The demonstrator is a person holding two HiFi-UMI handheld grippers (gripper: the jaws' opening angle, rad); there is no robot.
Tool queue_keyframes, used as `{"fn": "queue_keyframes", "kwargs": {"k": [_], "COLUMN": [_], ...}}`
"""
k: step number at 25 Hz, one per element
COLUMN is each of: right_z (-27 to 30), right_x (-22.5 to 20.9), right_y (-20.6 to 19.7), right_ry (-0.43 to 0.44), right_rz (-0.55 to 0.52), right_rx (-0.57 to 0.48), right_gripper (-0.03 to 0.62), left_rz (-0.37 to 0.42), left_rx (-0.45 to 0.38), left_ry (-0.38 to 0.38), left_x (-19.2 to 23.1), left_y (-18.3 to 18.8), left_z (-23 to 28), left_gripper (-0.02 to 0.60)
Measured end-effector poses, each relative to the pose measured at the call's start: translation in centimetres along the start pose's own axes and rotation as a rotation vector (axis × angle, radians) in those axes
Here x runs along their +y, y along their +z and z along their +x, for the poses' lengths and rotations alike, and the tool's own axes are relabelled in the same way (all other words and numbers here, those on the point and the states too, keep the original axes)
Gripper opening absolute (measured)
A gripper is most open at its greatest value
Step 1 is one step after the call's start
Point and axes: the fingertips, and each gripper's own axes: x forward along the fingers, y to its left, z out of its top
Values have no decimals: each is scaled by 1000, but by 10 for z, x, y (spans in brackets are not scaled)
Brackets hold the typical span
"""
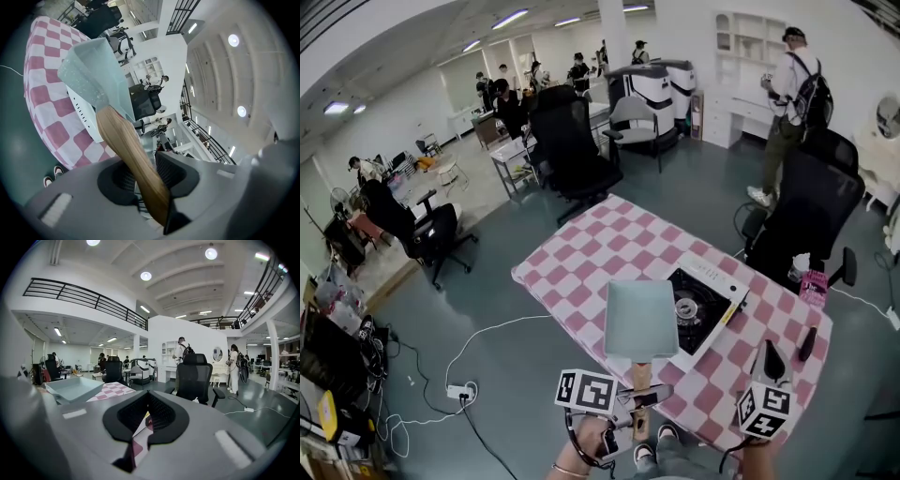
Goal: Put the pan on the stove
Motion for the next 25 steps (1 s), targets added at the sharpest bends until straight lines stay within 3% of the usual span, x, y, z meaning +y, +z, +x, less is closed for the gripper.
{"fn": "queue_keyframes", "kwargs": {"k": [12, 25], "right_z": [25, 40], "right_x": [-3, -40], "right_y": [-4, -23], "right_ry": [-25, -108], "right_rz": [-1, 31], "right_rx": [31, 71], "right_gripper": [9, 9], "left_rz": [-4, 34], "left_rx": [73, 171], "left_ry": [-8, -32], "left_x": [11, 16], "left_y": [13, 25], "left_z": [18, 48], "left_gripper": [117, 118]}}
